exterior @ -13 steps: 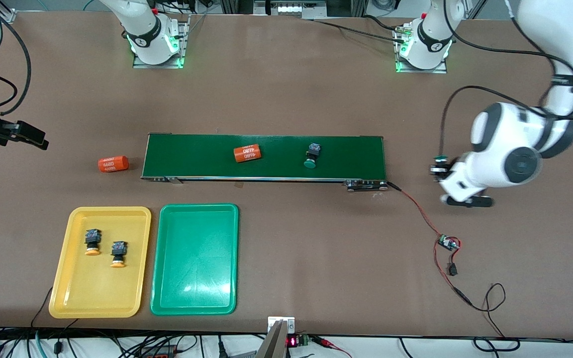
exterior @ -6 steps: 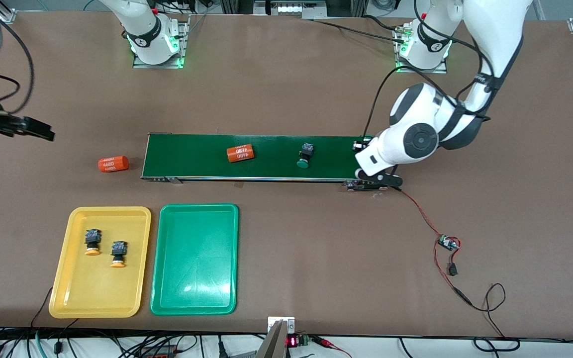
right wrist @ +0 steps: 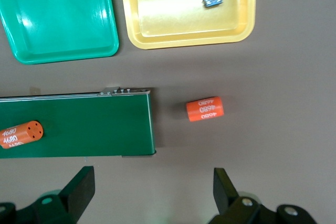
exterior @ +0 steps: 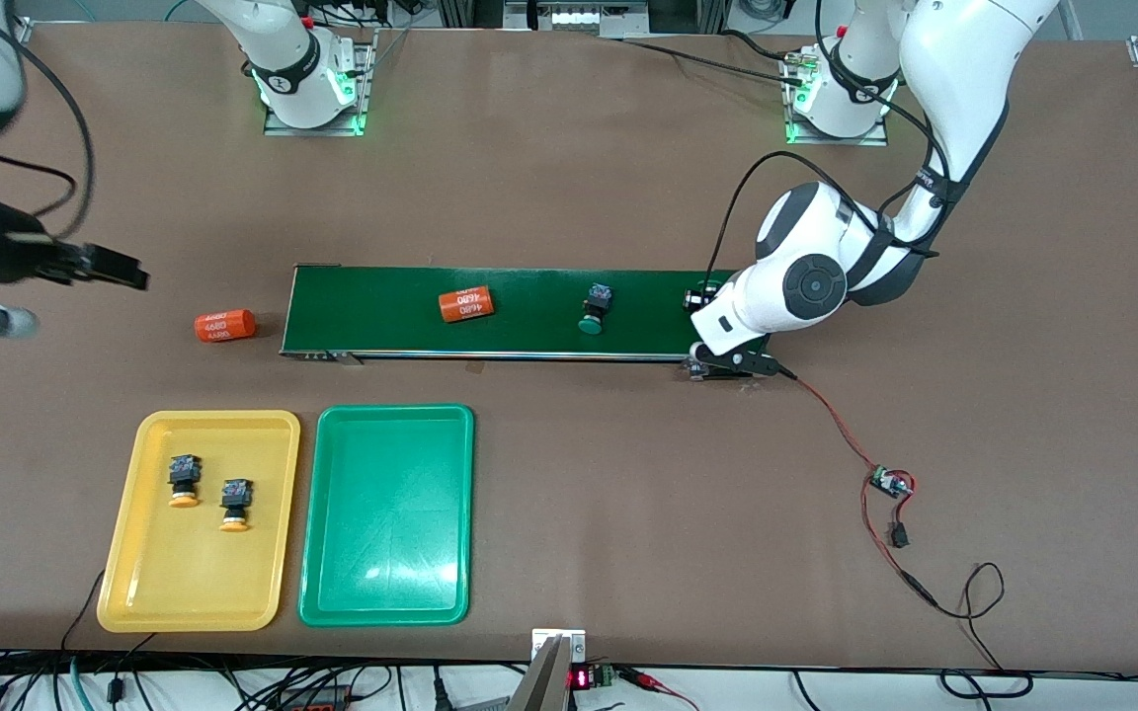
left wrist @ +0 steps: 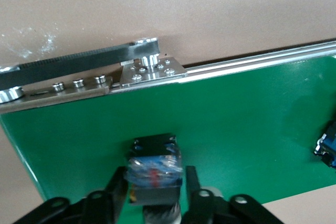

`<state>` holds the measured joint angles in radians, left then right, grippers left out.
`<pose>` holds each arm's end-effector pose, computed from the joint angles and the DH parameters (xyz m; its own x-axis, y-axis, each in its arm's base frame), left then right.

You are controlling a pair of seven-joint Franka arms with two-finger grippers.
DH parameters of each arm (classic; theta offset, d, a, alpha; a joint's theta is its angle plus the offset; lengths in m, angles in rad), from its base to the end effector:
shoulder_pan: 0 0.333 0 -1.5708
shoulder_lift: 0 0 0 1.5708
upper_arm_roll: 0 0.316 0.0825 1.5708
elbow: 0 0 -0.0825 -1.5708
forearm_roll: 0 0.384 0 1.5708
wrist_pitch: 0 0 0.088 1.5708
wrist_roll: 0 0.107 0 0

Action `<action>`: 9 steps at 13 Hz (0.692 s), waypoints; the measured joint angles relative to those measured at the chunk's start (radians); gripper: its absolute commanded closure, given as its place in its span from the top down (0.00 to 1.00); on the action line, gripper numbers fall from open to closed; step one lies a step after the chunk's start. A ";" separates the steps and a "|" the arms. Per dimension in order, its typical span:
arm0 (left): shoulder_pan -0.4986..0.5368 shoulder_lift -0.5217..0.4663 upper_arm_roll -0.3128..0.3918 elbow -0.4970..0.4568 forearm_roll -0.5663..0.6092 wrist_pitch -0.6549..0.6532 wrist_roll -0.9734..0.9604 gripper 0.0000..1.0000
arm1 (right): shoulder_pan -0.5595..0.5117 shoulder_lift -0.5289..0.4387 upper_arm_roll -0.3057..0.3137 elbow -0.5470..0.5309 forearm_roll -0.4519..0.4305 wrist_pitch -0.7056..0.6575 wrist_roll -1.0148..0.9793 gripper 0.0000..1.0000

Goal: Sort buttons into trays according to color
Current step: 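Open the left gripper on the belt and draw it back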

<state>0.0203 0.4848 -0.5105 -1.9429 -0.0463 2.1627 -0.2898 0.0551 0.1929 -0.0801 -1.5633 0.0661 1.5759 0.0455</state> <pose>0.5305 -0.2740 0.2465 0.9471 -0.1647 -0.2754 -0.1150 -0.9754 0.1879 0.6016 -0.0043 0.5170 0.9809 -0.0716 -0.1808 -0.0803 -0.9959 -0.0414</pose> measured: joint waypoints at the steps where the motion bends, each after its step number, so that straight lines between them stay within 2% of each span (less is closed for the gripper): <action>1: 0.000 -0.003 -0.001 0.004 0.000 0.001 -0.001 1.00 | 0.001 0.016 0.000 0.005 0.002 0.013 0.000 1.00; 3: 0.003 -0.024 -0.001 0.023 0.000 0.003 -0.002 1.00 | 0.000 0.021 -0.002 0.013 0.002 0.017 0.000 1.00; 5: 0.011 -0.080 0.004 0.065 0.000 -0.058 -0.005 1.00 | -0.006 0.021 -0.009 0.014 0.002 0.017 0.001 1.00; 7: 0.017 -0.169 0.052 0.113 0.000 -0.173 -0.005 1.00 | -0.029 0.021 -0.018 0.015 0.002 0.017 0.001 1.00; 9: 0.022 -0.264 0.133 0.128 0.001 -0.270 0.018 1.00 | -0.061 0.022 -0.027 0.016 0.002 0.019 -0.003 1.00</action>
<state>0.0419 0.2203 -0.3773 -1.8148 -0.0455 1.8922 -0.2717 -0.0061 0.2152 -0.1070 -1.5477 0.0679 1.5944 0.0427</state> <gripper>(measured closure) 0.000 0.000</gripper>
